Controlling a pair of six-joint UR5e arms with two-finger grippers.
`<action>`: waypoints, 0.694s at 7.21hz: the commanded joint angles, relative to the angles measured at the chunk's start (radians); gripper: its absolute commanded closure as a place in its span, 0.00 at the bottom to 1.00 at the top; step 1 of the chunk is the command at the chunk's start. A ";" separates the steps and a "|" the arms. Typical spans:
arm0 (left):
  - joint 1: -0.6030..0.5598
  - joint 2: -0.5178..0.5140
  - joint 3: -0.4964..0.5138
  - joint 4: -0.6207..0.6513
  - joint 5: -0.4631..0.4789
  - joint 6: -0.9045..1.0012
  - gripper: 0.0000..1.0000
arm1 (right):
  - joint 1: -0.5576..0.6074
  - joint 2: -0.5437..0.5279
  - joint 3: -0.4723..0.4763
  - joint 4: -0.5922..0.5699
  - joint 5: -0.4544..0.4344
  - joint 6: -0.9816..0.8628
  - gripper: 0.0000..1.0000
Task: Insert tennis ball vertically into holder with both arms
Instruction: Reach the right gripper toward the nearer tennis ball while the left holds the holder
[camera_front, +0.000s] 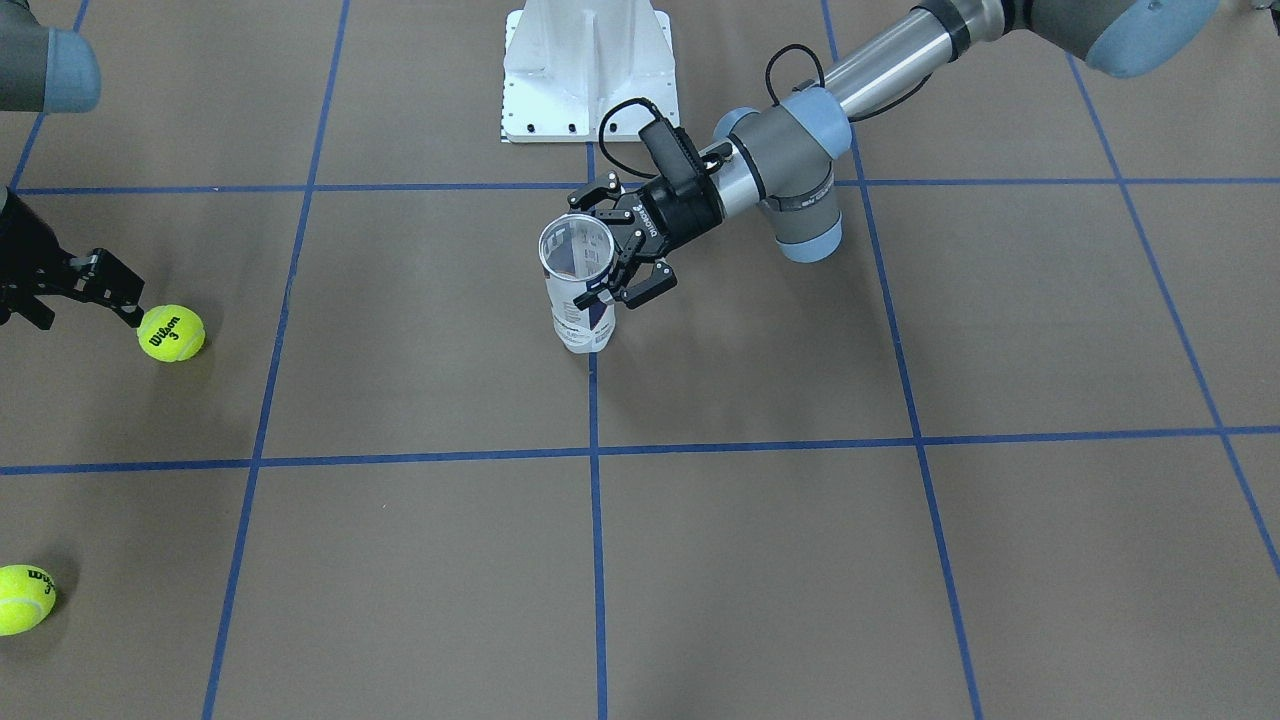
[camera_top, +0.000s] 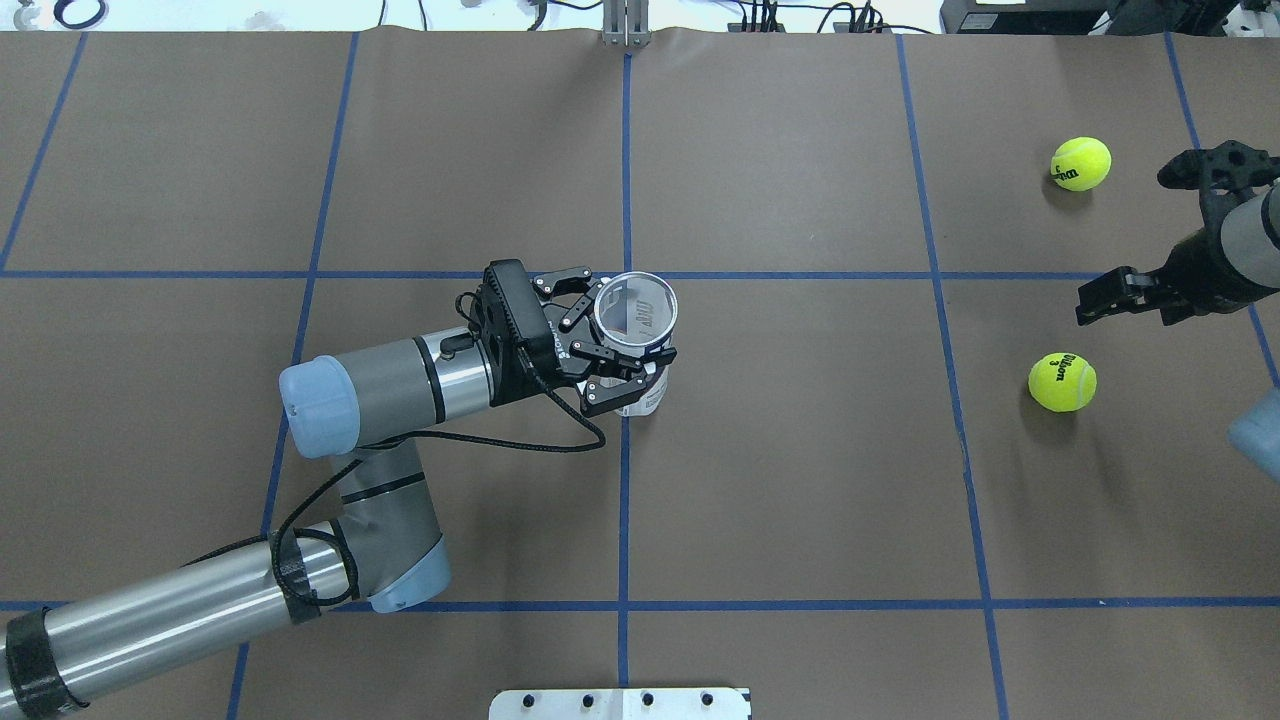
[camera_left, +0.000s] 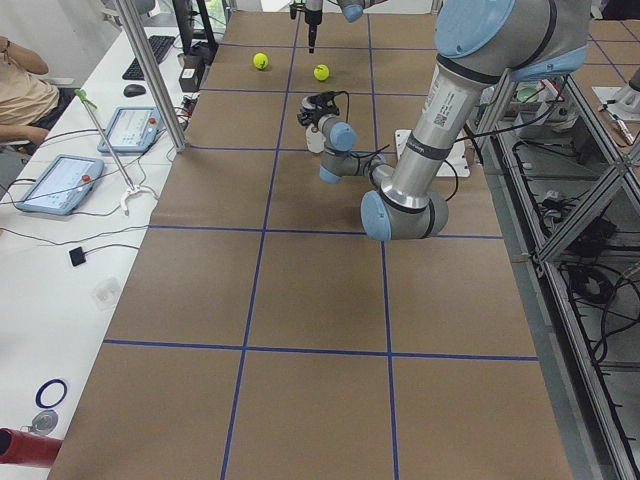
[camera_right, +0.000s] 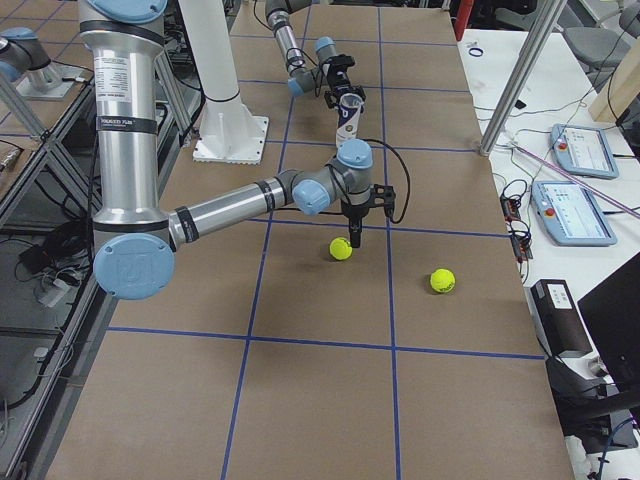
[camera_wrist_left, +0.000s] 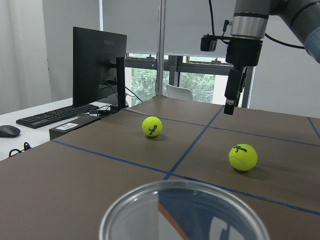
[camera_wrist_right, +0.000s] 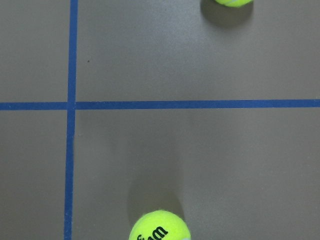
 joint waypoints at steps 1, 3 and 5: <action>0.000 0.001 -0.002 0.000 -0.001 0.000 0.17 | -0.087 -0.023 -0.008 0.065 -0.091 0.096 0.00; 0.000 0.001 0.000 0.000 0.000 0.000 0.17 | -0.121 -0.021 -0.018 0.078 -0.118 0.118 0.00; 0.001 0.001 0.000 0.000 0.000 -0.001 0.17 | -0.135 -0.023 -0.055 0.128 -0.129 0.121 0.00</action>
